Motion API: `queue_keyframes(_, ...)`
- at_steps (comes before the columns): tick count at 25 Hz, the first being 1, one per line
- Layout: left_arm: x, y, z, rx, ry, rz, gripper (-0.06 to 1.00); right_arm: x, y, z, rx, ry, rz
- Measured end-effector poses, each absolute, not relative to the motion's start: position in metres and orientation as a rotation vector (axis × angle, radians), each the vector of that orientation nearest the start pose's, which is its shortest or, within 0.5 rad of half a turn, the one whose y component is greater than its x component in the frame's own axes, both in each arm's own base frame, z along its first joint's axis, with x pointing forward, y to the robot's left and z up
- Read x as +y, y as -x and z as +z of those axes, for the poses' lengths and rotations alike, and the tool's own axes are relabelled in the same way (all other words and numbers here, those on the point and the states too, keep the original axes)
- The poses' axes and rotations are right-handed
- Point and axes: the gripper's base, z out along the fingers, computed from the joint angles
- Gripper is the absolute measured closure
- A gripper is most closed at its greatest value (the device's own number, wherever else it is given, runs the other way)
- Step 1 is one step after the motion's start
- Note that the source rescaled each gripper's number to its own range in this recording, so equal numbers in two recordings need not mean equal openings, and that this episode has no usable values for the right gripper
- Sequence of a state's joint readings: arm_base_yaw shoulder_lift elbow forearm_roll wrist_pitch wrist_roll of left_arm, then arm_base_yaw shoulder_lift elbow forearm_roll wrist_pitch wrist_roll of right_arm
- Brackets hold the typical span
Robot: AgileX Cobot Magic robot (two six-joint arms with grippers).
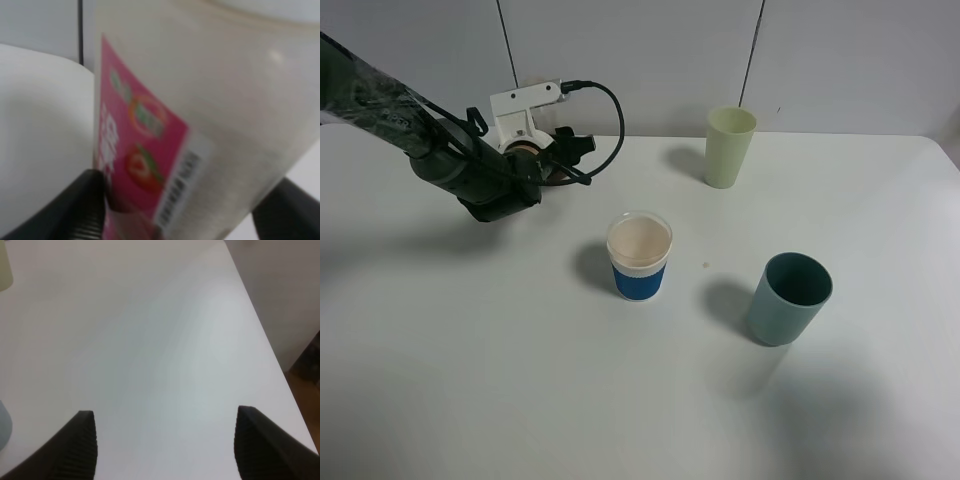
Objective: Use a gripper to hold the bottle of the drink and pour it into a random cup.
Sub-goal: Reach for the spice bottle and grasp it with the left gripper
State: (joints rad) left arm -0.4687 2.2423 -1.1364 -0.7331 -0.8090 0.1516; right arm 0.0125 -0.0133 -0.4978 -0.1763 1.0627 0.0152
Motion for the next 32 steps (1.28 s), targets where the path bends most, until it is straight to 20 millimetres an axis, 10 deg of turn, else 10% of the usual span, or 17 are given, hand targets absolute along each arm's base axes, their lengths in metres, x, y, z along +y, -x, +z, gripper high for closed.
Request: queue_keyframes(32,-0.128,-0.430,0.090,1.798,0.202,-0.048,0.45,-0.014,0.007,0.277,2.028,-0.012,-0.193)
